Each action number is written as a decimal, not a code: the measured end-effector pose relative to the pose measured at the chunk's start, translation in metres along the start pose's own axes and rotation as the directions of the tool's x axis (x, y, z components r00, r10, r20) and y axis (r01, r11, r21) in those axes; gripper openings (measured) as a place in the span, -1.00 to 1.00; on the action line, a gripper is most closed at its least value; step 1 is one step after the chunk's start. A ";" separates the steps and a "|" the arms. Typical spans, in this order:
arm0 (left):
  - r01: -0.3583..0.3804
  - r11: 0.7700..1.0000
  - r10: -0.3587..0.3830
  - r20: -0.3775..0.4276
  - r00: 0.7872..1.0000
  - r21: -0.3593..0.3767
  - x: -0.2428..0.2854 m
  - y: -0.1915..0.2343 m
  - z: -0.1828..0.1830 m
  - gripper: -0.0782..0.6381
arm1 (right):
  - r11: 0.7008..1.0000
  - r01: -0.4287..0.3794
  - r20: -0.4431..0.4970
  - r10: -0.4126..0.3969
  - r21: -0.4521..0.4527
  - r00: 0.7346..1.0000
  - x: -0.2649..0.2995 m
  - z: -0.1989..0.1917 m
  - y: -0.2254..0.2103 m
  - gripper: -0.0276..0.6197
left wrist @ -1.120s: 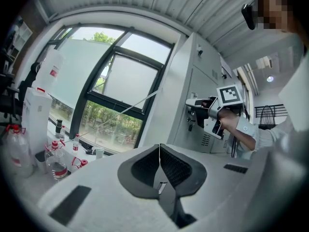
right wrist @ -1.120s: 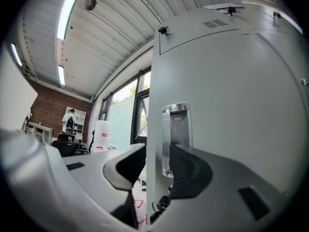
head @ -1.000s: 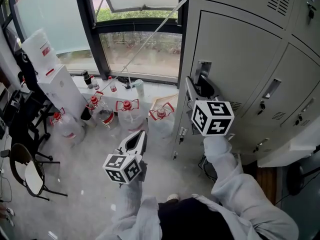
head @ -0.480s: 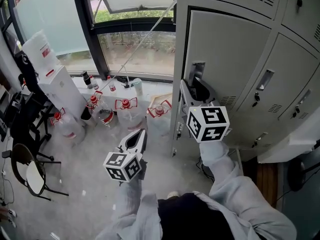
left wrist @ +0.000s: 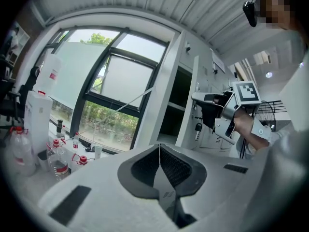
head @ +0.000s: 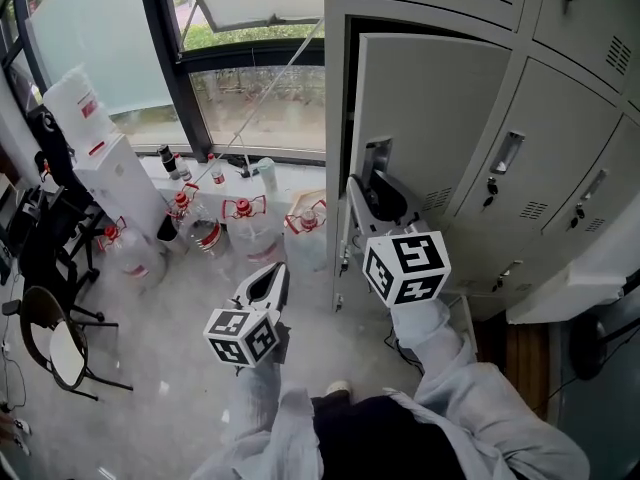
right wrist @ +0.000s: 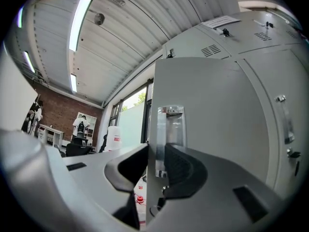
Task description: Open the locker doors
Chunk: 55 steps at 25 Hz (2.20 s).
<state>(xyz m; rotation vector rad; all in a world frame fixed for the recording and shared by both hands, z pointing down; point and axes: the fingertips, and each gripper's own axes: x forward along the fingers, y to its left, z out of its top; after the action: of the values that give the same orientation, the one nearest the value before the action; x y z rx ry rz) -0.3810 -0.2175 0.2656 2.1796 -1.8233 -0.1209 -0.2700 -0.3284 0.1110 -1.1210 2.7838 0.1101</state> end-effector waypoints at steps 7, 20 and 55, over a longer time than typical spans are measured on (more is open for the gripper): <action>0.017 1.000 -0.017 -0.021 1.000 0.012 -0.007 -0.036 -0.011 -0.75 | 0.999 -0.030 0.019 0.030 -0.022 0.999 -0.034 0.005 0.003 -0.59; 0.021 1.000 -0.020 -0.056 0.998 0.019 -0.039 -0.094 -0.040 -0.75 | 0.995 -0.100 0.047 0.101 -0.026 0.994 -0.098 0.012 -0.006 -0.56; 0.121 0.992 -0.118 -0.098 0.988 0.029 -0.106 -0.194 -0.087 -0.75 | 0.996 0.013 0.032 -0.010 -0.089 0.999 -0.220 0.027 -0.074 -0.59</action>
<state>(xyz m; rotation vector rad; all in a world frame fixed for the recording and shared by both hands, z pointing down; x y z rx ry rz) -0.1955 -0.0697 0.2817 2.2774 -1.6552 -0.0098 -0.0592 -0.2277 0.1175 -1.1443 2.7694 0.2508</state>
